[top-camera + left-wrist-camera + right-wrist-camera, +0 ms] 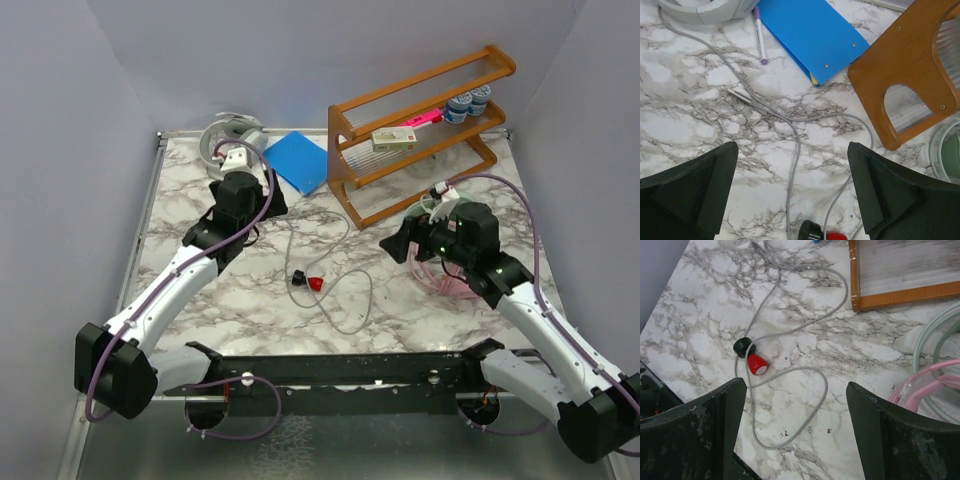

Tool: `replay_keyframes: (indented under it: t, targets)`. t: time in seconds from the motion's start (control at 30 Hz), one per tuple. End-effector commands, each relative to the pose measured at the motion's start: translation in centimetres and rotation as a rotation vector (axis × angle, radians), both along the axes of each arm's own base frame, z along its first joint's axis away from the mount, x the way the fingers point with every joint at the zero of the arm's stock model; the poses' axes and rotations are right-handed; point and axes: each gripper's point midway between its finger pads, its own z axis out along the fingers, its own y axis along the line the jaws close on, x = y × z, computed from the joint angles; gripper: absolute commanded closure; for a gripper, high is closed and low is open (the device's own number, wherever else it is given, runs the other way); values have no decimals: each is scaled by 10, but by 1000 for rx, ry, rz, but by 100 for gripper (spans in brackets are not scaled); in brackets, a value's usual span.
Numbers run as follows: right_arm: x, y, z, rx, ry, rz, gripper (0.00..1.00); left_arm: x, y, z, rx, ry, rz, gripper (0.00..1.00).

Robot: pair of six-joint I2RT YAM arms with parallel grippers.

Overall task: Wrap the headphones
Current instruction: Place the headphones at the center of the board, then move the headphones to the corner of the board.

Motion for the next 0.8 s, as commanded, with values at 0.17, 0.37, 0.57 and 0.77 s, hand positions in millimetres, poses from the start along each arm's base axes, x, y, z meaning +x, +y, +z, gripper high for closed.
replay_keyframes:
  t: [0.17, 0.37, 0.57, 0.77]
  targets:
    - [19, -33, 27, -2, -251, -193, 0, -39, 7, 4, -93, -184, -72, 1]
    - [23, -51, 26, -28, -305, -282, 0, -60, 25, -4, -69, -232, -50, 1]
    - [30, -61, -2, -102, -162, -356, 0, -67, 29, -5, -77, -234, -47, 1]
    - [20, -30, -41, -109, 37, -192, 14, -70, 33, -14, -105, -203, -9, 1]
